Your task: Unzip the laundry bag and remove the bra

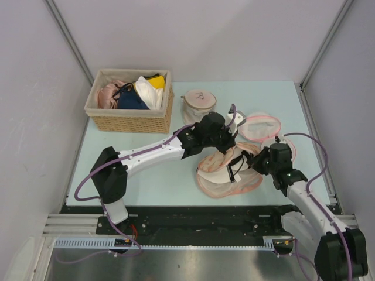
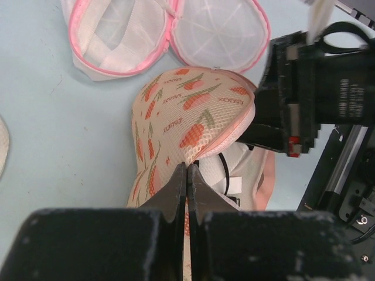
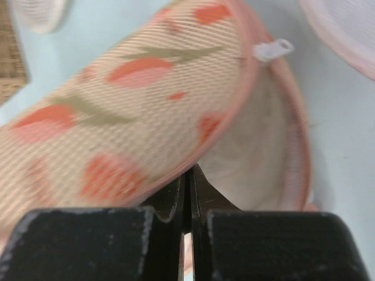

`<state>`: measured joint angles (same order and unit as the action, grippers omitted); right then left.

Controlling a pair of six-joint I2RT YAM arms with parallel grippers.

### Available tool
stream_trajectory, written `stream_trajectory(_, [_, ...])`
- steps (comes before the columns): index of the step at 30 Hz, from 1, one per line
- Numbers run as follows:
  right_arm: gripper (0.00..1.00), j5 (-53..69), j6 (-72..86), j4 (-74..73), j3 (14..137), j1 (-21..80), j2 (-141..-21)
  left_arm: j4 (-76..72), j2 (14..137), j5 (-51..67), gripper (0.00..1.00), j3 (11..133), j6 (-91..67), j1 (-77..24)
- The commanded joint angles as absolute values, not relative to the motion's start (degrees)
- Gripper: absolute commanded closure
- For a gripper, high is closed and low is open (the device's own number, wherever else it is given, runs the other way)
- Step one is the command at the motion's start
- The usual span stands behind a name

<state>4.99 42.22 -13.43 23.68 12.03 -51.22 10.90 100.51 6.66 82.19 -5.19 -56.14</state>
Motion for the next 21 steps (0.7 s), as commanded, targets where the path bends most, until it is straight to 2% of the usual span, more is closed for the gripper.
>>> stream_trajectory(1, [1.0,7.82,42.8,-15.9,26.71,13.35,-39.95,7.75,99.75,5.63,1.0,81.04,-7.37,-55.11])
stream_trajectory(6, [1.0,14.93,43.25,-22.56,29.08,13.88,-27.61,7.82,103.97,1.94,0.99,81.04,-9.57,-54.23])
stream_trajectory(13, [1.0,13.8,36.04,-32.52,40.77,14.59,-16.1,8.17,104.68,0.79,1.0,80.86,-10.99,-53.09])
stream_trajectory(18, [1.0,5.81,34.89,-33.23,48.77,14.59,-17.13,9.41,104.16,2.1,1.0,79.99,-10.72,-53.0])
stream_trajectory(21, [1.0,1.68,34.37,-30.42,48.95,14.59,-18.8,8.09,102.4,5.86,0.99,78.4,-10.64,-52.65])
